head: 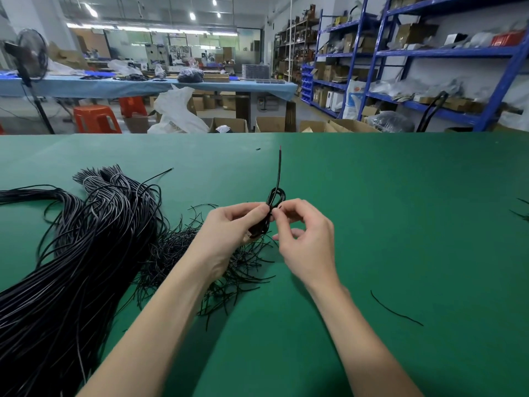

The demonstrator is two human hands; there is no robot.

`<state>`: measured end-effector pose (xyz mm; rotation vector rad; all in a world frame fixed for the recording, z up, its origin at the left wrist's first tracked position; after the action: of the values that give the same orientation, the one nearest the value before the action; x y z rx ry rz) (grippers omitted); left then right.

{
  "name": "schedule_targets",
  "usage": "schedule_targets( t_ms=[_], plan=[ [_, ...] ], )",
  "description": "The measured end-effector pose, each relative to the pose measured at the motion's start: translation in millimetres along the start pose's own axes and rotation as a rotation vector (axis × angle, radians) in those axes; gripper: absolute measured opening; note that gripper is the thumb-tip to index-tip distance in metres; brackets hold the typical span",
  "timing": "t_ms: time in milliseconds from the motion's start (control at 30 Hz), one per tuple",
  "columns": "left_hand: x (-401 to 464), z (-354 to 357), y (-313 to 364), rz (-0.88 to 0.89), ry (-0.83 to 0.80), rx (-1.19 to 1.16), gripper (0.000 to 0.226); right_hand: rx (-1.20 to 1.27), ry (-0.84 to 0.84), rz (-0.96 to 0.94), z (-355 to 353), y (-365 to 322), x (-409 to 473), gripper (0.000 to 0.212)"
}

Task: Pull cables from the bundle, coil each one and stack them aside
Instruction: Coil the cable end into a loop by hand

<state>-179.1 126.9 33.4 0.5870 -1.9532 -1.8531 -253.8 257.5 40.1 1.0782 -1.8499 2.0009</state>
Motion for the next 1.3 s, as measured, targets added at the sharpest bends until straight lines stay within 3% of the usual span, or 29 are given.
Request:
schedule_targets(
  t_ms=[133, 300, 433, 567, 667, 700, 767, 833, 900, 967, 1033, 1133, 1300],
  plan=[
    [0, -5, 5, 0.034, -0.024, 0.029, 0.022, 0.133, 0.003, 0.181, 1, 6, 4, 0.016],
    [-3, -9, 14, 0.067, -0.048, -0.002, 0.051, 0.062, -0.071, 0.07, -1, -11, 8, 0.014],
    [-5, -10, 20, 0.151, -0.003, 0.014, 0.043, 0.146, -0.069, 0.164, 2, -9, 8, 0.018],
    [-8, -8, 24, 0.327, -0.039, 0.052, 0.024, 0.676, -0.097, 0.662, 14, 7, 3, 0.027],
    [-15, -9, 30, 0.441, -0.119, 0.111, 0.02, 1.152, -0.204, 1.196, 26, 13, -17, 0.008],
    [-16, -10, 32, 0.472, -0.144, 0.143, 0.02, 1.324, -0.249, 1.322, 31, 11, -23, 0.004],
    [-18, -13, 35, 0.493, -0.188, 0.184, 0.022, 1.517, -0.333, 1.439, 37, 3, -32, 0.018],
    [-16, -18, 34, 0.44, -0.188, 0.126, 0.023, 1.393, -0.403, 1.379, 35, 1, -31, 0.02],
    [-11, -20, 26, 0.319, -0.136, 0.011, 0.022, 0.932, -0.427, 1.161, 24, 6, -20, 0.014],
    [-6, -18, 14, 0.159, -0.099, -0.143, 0.024, 0.422, -0.394, 0.819, 6, 6, -1, 0.014],
    [-3, -14, 7, 0.045, -0.107, -0.254, 0.026, 0.115, -0.328, 0.445, -11, -7, 16, 0.012],
    [-2, -7, 2, -0.042, -0.139, -0.37, 0.015, -0.123, -0.33, 0.047, -17, -27, 23, 0.021],
    [-5, 3, -2, -0.09, -0.22, -0.424, 0.024, -0.233, -0.269, -0.12, -13, -34, 22, 0.007]
  ],
)
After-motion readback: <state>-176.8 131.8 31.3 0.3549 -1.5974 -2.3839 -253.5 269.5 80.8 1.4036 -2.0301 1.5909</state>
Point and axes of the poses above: each hand's wrist, its own x-axis towards the middle knuckle, its own z-axis out of the palm, y = z × x, the point moved 6 cm from there along x, towards the middle knuckle, and after that the axes turned 7 degrees about x, right-handed, at the moved point
